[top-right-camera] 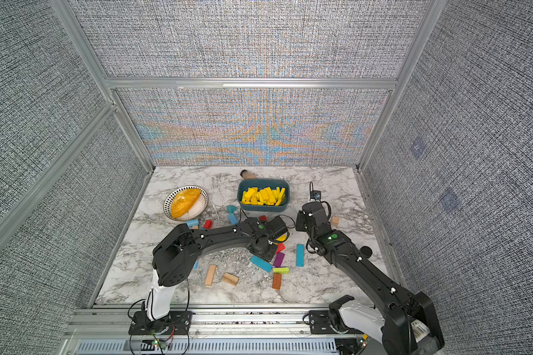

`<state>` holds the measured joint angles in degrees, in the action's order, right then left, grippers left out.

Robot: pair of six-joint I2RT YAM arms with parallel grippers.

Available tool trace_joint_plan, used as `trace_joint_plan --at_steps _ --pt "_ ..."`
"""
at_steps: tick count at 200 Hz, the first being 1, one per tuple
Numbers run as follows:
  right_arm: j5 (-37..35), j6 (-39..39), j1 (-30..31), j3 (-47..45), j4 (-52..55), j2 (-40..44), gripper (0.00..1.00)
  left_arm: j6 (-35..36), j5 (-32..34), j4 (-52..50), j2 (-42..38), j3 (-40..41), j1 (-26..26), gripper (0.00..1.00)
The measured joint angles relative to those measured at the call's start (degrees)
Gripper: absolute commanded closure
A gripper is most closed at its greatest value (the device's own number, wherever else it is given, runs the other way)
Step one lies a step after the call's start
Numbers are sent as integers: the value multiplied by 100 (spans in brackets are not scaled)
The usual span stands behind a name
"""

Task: Pick out the yellow building blocks
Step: Pick up the building block from the center of the board, then place the building block in the storage box.

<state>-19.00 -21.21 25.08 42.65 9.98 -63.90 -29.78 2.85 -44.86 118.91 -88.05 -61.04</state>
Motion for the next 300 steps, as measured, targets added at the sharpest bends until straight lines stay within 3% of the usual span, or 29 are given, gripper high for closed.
trace_joint_plan --at_steps 49,108,160,185,241,300 --pt "-7 0 -9 2 68 26 52 68 33 -2 -37 -70 7 71" --pt "7 -2 -28 2 26 -81 52 66 463 -201 -929 -26 28 73" --pt "59 -4 -46 13 -81 -155 52 345 931 -542 -1054 -999 636 73" --pt "105 -4 -61 13 -87 -131 52 588 1025 -463 -748 -1602 1075 73" --pt "149 -44 -76 13 -107 -160 52 1029 999 -540 850 -3418 1738 74" --pt "210 -42 -94 98 -122 -400 52 1154 885 -535 1606 -3945 2031 74"
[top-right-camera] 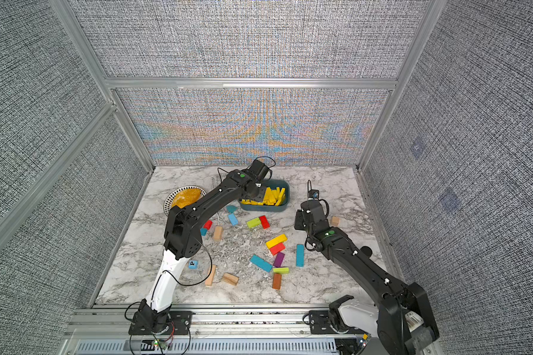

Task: Pick out the yellow building blocks
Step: Place the building block in the storage box.

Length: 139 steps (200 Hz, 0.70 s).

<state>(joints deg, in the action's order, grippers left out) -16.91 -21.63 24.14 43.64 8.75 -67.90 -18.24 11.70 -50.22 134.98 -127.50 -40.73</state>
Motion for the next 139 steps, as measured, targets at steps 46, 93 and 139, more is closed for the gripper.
trace_joint_plan --at_steps 46,93,139 --pt "9 4 -9 87 7 -131 52 -24 -166 -2 227 -17 22 55" --pt "11 55 -20 140 7 -160 52 7 -118 -13 175 -192 74 34" --pt "195 98 -20 155 0 -345 51 173 -310 98 -789 127 76 34"
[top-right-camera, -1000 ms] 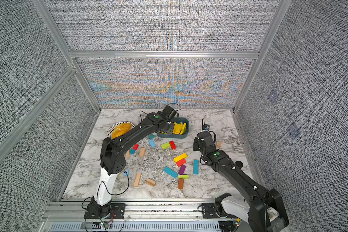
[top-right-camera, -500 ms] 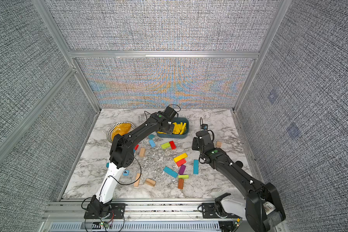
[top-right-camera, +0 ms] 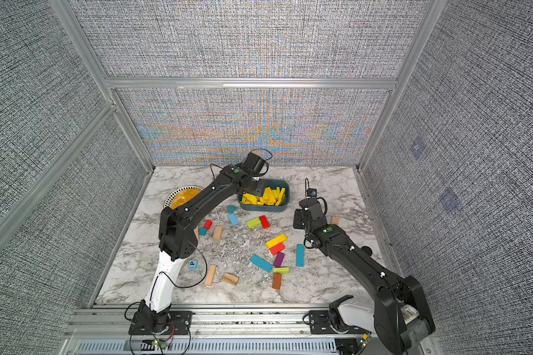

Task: Pick out the yellow building blocks
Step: Place the building block in the storage box, then pick up the building block from the center of the board.

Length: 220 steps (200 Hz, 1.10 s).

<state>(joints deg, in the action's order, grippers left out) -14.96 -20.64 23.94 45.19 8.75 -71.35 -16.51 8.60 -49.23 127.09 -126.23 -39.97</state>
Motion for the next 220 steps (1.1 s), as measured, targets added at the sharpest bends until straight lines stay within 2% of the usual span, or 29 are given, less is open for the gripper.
trace_joint_plan --at_steps 20,51,77,95,125,184,220 --pt "428 98 -7 247 72 -391 51 -9 -138 404 -811 846 -2 34" --pt "1165 293 28 748 280 -1270 50 -328 -168 1176 -2098 2597 -2 34" --pt "1436 391 168 935 463 -1670 48 -776 -70 1668 -2859 3755 -2 35" --pt "1370 304 245 1108 581 -1952 47 -1071 61 1858 -3252 4343 -2 35" --pt "789 -710 420 1427 988 -2236 46 -1464 267 2046 -3751 5027 -2 35" --pt "619 -3501 911 1366 1528 -2664 46 -1947 544 2179 -4293 5670 -2 35" --pt "601 -4437 1021 1547 1749 -3032 47 -2013 660 2199 -4496 5827 -2 35"
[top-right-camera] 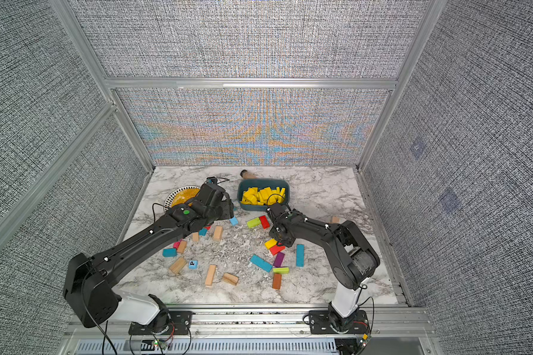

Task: Pick out the yellow building blocks
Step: Pick up the building block from the center of the board, then place the building block in the storage box.

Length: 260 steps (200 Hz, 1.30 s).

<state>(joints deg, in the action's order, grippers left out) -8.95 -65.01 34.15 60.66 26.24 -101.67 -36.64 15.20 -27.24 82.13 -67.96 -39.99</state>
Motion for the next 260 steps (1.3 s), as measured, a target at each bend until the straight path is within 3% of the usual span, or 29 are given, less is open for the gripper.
trace_joint_plan --at_steps 154,222,260 --pt "-564 -686 223 828 732 -640 78 -103 417 -9 -262 225 0 35" --pt "-459 -444 39 1368 402 -17 80 -118 723 -72 -337 236 4 35" --pt "-590 -28 -411 2083 387 -229 80 -365 1073 -83 -481 496 7 35"
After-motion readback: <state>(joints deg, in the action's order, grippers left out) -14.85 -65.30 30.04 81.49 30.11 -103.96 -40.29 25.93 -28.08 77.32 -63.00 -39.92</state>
